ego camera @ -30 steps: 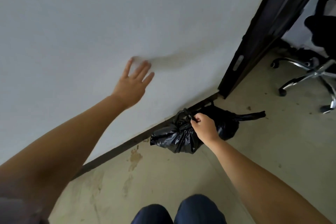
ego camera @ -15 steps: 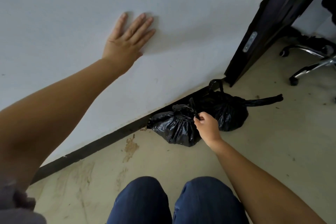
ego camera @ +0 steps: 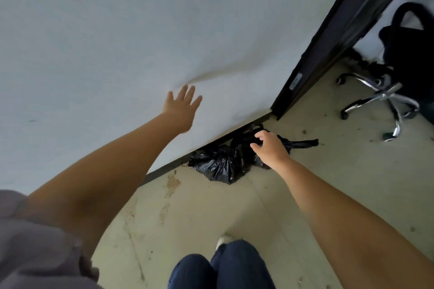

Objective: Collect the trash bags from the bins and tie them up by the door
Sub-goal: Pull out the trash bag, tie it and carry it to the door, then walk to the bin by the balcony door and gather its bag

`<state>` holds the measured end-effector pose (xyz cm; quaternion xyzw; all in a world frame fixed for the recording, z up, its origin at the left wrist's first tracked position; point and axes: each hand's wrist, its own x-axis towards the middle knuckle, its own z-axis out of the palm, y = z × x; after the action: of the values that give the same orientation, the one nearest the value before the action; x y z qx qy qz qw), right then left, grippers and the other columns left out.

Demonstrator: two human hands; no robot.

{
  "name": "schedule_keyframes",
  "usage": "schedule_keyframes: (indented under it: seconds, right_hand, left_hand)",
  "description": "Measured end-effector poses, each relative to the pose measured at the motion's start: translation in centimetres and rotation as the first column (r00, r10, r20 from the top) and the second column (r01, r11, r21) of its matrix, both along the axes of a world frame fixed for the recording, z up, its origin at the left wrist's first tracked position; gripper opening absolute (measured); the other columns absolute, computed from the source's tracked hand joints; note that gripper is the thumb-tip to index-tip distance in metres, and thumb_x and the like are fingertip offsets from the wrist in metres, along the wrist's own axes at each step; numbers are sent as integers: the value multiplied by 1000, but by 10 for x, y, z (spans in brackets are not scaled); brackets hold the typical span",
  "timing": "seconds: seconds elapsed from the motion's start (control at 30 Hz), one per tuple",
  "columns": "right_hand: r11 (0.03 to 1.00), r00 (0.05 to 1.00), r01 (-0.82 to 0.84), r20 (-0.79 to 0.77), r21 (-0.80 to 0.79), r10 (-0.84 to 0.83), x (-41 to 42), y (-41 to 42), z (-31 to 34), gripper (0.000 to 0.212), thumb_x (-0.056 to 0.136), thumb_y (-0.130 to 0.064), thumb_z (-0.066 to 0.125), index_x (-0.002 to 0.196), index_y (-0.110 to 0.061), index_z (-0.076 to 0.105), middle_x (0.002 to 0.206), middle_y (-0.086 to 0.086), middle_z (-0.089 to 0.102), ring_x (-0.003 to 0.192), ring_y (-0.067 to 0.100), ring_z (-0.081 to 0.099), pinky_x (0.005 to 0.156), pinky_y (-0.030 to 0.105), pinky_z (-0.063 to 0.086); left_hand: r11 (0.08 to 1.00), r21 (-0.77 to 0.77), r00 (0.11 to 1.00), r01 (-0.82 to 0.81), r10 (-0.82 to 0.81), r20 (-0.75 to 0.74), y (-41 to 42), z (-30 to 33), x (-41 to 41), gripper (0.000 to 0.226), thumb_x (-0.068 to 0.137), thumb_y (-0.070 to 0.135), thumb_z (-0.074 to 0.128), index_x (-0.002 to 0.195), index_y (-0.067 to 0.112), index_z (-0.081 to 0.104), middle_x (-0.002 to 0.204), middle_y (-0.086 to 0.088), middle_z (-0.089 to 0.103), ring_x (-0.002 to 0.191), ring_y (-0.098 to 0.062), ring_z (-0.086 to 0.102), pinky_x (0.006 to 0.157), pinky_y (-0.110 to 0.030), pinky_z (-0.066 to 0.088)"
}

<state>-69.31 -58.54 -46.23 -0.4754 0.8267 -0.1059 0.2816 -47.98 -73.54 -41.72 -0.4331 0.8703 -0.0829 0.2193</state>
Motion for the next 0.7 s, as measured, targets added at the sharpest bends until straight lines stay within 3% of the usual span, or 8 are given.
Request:
schedule_keyframes:
  seconds: [0.07,0.17,0.27,0.43,0.7]
  right_hand:
    - [998,996,-61,-67,-2,60,5,1,52,37,96,-27,50,129,-11,49,133,11,47,106,28,59,89,38,48]
    - [991,981,-126,-157,-46,117,20,6,131,33,97,-26,47,126,-11,51,132,9,47,99,28,61,88,40,50]
    - [971,956,-196,-248,-136,158,40,15,198,32,98,-25,45,125,-10,52,131,8,49,107,27,59,92,43,47]
    - [912,894,-330,-391,-244,218,76,40,274,31,98,-23,43,125,-9,51,122,9,56,107,27,57,89,41,45]
    - [837,827,-498,-414,-226,380,155,70,316,37,99,-27,40,133,-12,44,127,9,55,112,27,55,92,40,44]
  left_hand:
    - [998,61,997,-21,25,-67,11,50,0,64,99,31,34,152,19,1,160,-12,1,149,-27,2,118,-50,13]
    - [999,31,982,-20,25,-186,29,126,4,56,99,39,32,148,14,18,153,-13,27,142,-28,25,114,-47,23]
    - [998,39,948,-49,59,-314,52,187,20,49,100,39,31,141,13,33,141,-11,43,129,-28,44,102,-41,37]
    - [986,116,915,-119,154,-373,102,250,64,48,99,41,31,137,13,38,133,-11,51,118,-28,53,95,-41,45]
    - [927,195,811,-319,374,-451,186,287,161,47,100,40,32,139,16,39,136,-8,51,122,-26,52,100,-41,43]
